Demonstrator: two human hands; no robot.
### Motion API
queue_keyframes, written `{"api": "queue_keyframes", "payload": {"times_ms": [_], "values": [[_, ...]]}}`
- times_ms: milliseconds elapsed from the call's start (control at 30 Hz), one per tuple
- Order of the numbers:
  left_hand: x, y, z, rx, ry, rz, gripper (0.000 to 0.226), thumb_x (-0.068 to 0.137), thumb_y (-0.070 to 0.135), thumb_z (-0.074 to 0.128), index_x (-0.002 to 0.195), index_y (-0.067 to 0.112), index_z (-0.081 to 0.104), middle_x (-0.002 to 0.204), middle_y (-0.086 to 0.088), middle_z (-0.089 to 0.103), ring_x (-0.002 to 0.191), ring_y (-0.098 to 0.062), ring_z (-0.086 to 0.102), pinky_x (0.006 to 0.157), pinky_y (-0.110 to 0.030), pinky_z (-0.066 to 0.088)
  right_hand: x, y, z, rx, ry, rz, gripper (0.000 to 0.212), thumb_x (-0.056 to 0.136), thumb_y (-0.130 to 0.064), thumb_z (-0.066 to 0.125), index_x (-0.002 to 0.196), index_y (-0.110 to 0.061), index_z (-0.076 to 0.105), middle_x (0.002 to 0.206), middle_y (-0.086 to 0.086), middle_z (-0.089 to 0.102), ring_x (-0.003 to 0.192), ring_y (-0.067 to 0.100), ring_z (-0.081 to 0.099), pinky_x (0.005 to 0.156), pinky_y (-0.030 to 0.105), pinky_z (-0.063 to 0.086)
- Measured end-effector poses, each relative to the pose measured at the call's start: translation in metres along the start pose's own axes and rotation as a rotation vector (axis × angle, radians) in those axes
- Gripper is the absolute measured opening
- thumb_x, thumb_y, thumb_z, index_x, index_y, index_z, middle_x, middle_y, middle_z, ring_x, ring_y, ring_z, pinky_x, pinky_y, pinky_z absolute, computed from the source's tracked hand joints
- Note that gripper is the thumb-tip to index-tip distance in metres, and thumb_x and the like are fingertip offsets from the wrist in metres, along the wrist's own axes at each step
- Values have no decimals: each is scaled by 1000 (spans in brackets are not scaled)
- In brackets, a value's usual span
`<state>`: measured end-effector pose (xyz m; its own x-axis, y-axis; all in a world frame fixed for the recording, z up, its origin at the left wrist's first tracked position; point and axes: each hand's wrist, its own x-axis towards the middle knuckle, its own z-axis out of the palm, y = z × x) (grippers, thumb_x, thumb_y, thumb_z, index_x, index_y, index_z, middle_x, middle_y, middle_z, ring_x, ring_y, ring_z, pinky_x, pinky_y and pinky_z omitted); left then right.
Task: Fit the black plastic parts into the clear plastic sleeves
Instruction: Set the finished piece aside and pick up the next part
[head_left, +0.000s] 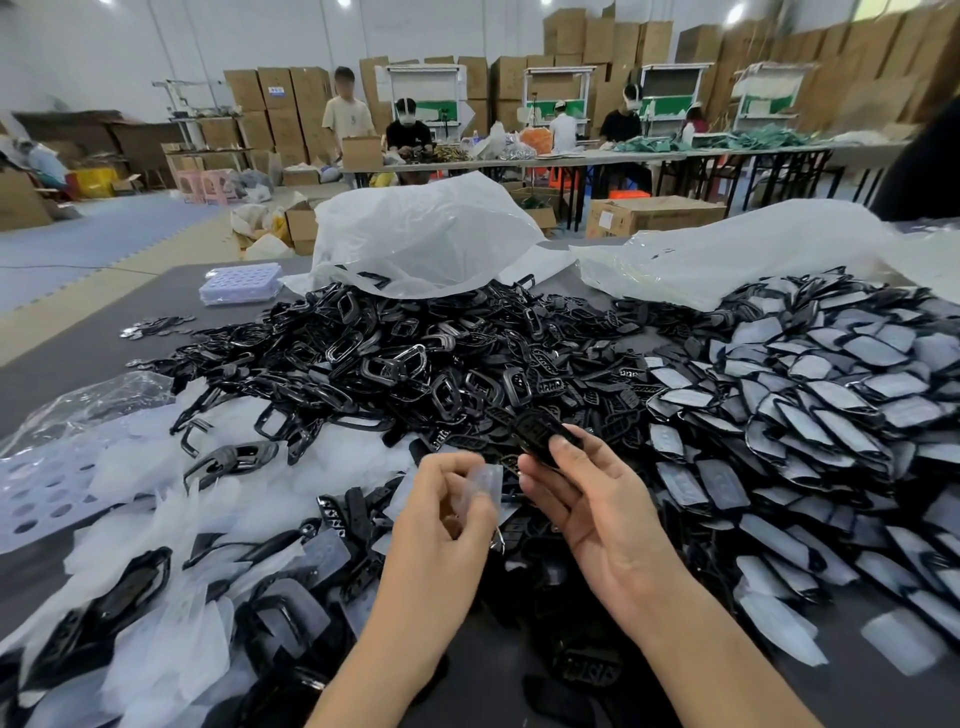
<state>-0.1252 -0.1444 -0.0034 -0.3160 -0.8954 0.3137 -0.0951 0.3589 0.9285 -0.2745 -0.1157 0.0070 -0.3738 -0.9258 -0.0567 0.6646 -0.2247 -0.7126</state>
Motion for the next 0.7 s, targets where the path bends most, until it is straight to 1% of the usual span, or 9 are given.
{"api": "queue_keyframes", "payload": {"times_ms": [67,167,233,300,333,400,500,600,700], "values": [[2,0,-3,-15,15,-3,31,100,18,55,109,48,59,71,4,57,71,-20,57,65,-15,46,2,4,-2,-88,57,-58,21,83,-9,72,104,-9,66,92,14,77,78,23,77,64,26,61],[1,2,-5,-31,2,-49,40,99,9,50,100,44,69,71,8,62,69,-16,58,63,-12,44,5,9,-4,-216,106,-127,12,94,-4,67,104,-10,67,89,12,77,79,23,77,65,23,60],[0,2,-6,-17,-13,-68,49,97,2,48,102,46,70,79,7,69,70,-19,60,62,-10,44,5,10,-5,-258,113,-151,12,95,-4,66,105,-10,66,89,11,78,80,23,77,66,22,59],[0,3,-6,20,-43,-73,56,95,-1,49,106,51,67,84,10,68,63,-23,55,56,-13,42,5,10,-5,-279,123,-167,12,96,-4,65,105,-11,66,88,8,78,80,22,77,66,21,59],[1,4,-6,31,-52,-67,55,95,0,52,108,51,66,84,13,68,57,-16,51,54,-13,41,5,9,-5,-285,126,-173,11,96,-4,65,105,-11,66,87,7,79,80,21,77,67,21,59],[1,4,-4,33,-48,-40,42,97,8,59,104,49,68,82,15,69,57,-1,51,56,-11,42,5,8,-6,-300,130,-180,11,97,-5,64,106,-11,66,90,9,79,82,22,77,68,22,59],[1,2,-1,-7,-17,-10,11,97,32,62,93,39,70,80,7,69,65,-10,57,63,-15,46,4,6,-6,-313,131,-186,12,97,-5,65,108,-11,66,93,11,78,83,23,77,69,23,60],[2,-2,-1,-7,11,-12,17,101,33,54,90,31,66,84,8,70,76,-13,66,70,-19,52,4,6,-6,-324,129,-183,12,97,-5,65,108,-11,66,91,9,79,82,22,77,69,22,59],[2,-1,-2,-12,-13,-31,38,106,13,43,96,42,66,79,10,68,73,-12,65,70,-18,52,4,7,-6,-335,123,-185,12,97,-4,64,106,-11,66,87,6,79,80,20,77,68,21,59]]}}
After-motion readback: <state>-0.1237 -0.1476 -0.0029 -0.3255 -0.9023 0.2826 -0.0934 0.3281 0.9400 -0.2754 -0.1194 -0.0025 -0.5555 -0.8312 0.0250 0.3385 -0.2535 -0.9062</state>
